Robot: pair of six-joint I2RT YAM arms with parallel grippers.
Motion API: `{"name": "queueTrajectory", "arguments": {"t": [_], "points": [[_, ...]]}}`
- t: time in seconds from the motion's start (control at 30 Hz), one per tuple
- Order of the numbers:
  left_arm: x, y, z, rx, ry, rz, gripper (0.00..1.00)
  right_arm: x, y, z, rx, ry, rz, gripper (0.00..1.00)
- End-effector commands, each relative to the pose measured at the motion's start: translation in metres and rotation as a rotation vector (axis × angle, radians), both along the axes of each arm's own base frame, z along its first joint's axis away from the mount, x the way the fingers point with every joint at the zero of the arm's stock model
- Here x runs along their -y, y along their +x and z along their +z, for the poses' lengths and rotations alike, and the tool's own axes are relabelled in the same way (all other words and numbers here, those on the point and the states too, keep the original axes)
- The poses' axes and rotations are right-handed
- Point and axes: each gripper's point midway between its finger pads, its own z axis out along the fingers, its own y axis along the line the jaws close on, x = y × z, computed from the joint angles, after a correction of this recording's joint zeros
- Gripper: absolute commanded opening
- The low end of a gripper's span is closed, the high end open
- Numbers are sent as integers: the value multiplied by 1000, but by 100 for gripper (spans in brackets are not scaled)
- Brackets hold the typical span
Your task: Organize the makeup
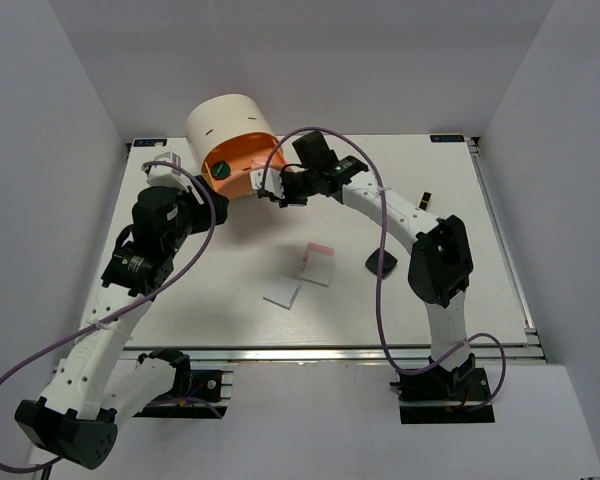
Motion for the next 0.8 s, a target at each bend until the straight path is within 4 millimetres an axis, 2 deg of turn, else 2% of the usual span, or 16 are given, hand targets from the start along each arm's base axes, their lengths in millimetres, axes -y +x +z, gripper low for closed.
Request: {"name": "queueTrajectory", "arguments": {"t": [0.0,0.1,0.2,0.23,0.3,0.37,0.6,0.77], "points": [[-8,-4,-7,-6,-14,40,76,-8,27,18,103,19,-68,0],[-15,-7,-20,-31,-1,75,72,-16,41,16,119,43,-106,0],[-19,-9,-33,-54,4,101,49,-25,50,17,129,61,-124,0],[-21,-10,-35,-61,5,110,34,-30,54,17,129,70,-128,0],[-20,-11,-45,-84,-8,116,24,-33,58,17,140,77,-140,0],[-18,-11,-52,-97,-22,115,17,-38,63,18,153,100,-151,0],[-5,-14,-85,-154,-119,102,15,-46,76,29,183,165,-193,0],[2,-10,-95,-160,-170,91,13,-52,80,44,201,218,-205,0]]}}
